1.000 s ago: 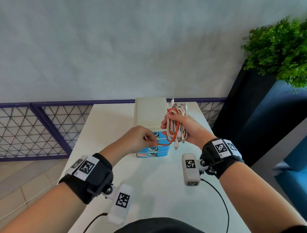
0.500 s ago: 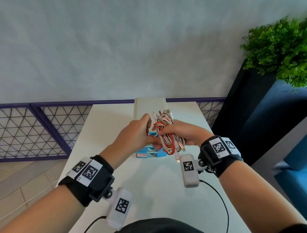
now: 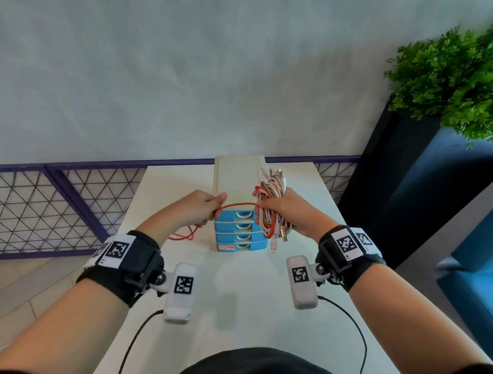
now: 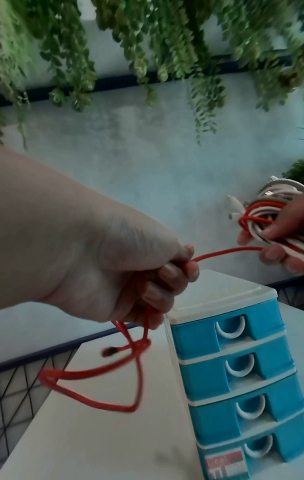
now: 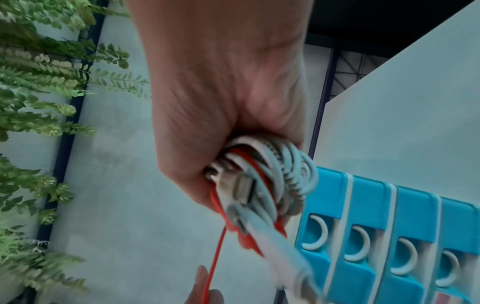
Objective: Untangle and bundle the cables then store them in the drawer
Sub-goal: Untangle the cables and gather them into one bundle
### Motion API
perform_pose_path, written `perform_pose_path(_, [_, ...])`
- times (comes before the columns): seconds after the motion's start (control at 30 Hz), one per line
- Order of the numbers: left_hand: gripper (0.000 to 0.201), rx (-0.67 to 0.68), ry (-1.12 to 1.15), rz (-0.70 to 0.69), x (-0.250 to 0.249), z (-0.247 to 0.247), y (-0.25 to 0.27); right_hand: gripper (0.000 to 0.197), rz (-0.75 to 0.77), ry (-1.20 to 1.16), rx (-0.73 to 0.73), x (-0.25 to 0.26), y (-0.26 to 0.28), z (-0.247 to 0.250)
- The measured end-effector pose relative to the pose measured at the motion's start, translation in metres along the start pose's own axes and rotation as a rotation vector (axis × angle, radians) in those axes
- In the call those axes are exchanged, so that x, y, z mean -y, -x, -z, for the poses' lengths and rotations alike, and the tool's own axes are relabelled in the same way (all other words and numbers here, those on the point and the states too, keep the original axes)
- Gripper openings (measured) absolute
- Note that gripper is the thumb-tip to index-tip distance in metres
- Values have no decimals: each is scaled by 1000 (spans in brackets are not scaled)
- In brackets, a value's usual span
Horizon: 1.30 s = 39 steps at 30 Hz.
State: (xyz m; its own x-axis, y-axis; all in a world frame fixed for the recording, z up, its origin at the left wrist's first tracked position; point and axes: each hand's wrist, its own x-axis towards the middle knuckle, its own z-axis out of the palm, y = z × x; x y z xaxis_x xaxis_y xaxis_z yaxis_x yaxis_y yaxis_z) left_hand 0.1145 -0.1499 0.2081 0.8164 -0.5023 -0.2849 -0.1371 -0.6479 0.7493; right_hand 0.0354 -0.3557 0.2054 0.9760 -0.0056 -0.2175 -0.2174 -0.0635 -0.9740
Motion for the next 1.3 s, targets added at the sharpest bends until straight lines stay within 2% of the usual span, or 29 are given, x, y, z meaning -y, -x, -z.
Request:
perform_pose_path(0.07, [42, 106, 275, 30, 2, -2, 4, 21, 12, 55, -98, -5, -4, -1])
perform_pose_path(0.17, [26, 235, 741, -22, 6, -7, 7, 17, 16, 142, -214, -11, -10, -4])
perform_pose_path(0.23, [28, 312, 978, -45, 5, -9, 9, 13, 34, 165, -251, -13, -13, -7])
perform_pose_path(0.3, [34, 387, 1075, -42, 5, -10, 12, 11, 50, 213, -287, -13, -15, -7])
perform_pose_path(0.4, [28, 435, 1011, 26, 0, -12, 20, 9, 54, 230, -332, -13, -18, -5])
perform_pose_path(0.47, [22, 378, 890, 47, -3, -14, 23, 16, 55, 204, -331, -14, -20, -3])
perform_pose_path(0.67, [16, 180, 543, -113, -18, -31, 17, 33, 116, 32, -170, -18, -17, -15])
perform_pose_path(0.73, [17, 143, 452, -156, -23, -35, 15, 41, 123, -46, -81, -17, -13, -22])
perform_pose_path(0.83, [21, 130, 360, -174, -30, -36, 13, 53, 93, -141, -32, -13, -8, -28])
perform_pose_path(0.97, [16, 99, 181, -172, -31, -36, 10, 40, 127, -118, 32, -17, -11, -26])
perform_pose_path(1.03, [16, 113, 161, -163, -28, -37, 8, 31, 101, -98, 2, -18, -12, -24])
perform_pose_path(1.1, [24, 154, 250, -134, -25, -40, 8, 21, 79, -76, -66, -15, -13, -24])
perform_pose_path(1.2, [36, 246, 398, -71, -21, -39, 11, 10, 80, -19, -274, -12, -17, -18])
perform_pose_path(1.3, [36, 401, 517, -52, -11, -36, 18, 5, 83, -60, -436, -11, -22, -4])
